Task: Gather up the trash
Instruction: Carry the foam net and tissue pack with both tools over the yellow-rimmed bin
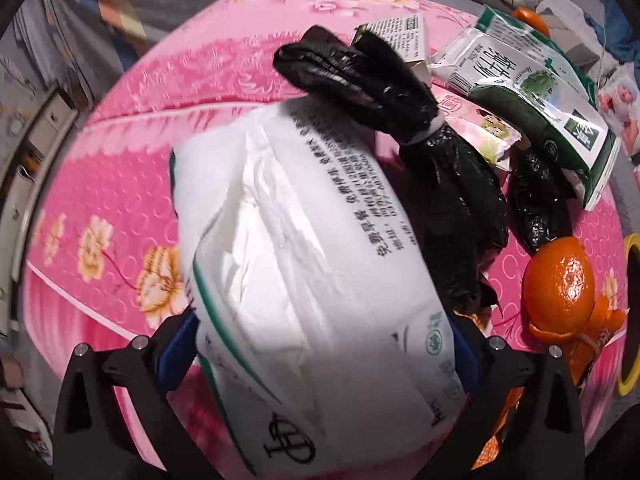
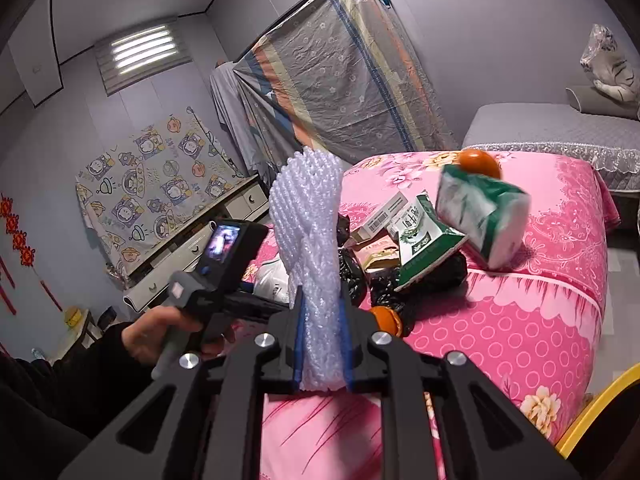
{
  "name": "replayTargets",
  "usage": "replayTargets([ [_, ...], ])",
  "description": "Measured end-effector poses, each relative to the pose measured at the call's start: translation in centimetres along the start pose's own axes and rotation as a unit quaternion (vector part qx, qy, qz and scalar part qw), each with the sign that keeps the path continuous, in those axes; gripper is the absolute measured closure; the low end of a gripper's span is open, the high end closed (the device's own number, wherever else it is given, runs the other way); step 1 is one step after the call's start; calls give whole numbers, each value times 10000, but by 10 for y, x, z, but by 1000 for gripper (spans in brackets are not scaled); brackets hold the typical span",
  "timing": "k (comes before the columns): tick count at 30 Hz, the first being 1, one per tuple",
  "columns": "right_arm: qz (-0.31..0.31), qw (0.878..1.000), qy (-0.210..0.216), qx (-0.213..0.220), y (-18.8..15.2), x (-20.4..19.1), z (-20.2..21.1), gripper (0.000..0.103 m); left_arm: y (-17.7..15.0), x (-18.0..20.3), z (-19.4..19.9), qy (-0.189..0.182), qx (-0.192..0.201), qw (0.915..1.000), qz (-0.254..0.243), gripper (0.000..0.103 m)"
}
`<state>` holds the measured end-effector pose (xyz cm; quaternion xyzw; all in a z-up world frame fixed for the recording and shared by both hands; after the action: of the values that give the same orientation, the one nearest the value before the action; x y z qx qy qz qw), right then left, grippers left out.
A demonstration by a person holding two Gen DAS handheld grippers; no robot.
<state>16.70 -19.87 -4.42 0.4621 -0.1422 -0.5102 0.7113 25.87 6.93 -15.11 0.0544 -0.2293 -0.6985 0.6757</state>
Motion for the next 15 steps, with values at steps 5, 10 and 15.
replayTargets([
  [5,-1,10000,-49,-54,2,-3,0,89,0,-10,0,-464,18,9987,232,8],
  [10,68,10000,23,-63,6,-11,3,89,-9,-10,23,-698,272,9970,204,20],
  [15,41,10000,39,-66,8,-14,5,90,-28,-8,54,-922,546,9942,133,22],
])
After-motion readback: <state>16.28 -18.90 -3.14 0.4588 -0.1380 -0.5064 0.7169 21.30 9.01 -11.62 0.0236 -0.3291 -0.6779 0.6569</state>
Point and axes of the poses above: each gripper's, at about its wrist camera, not at the fingertips, and z roughly against the way its jaws point, x to its right, y to its top, the point moved 4 cm from there along -z, roughly the way its jaws point, and after that the axes turned 15 degrees about -y, right-handed, at the moved point
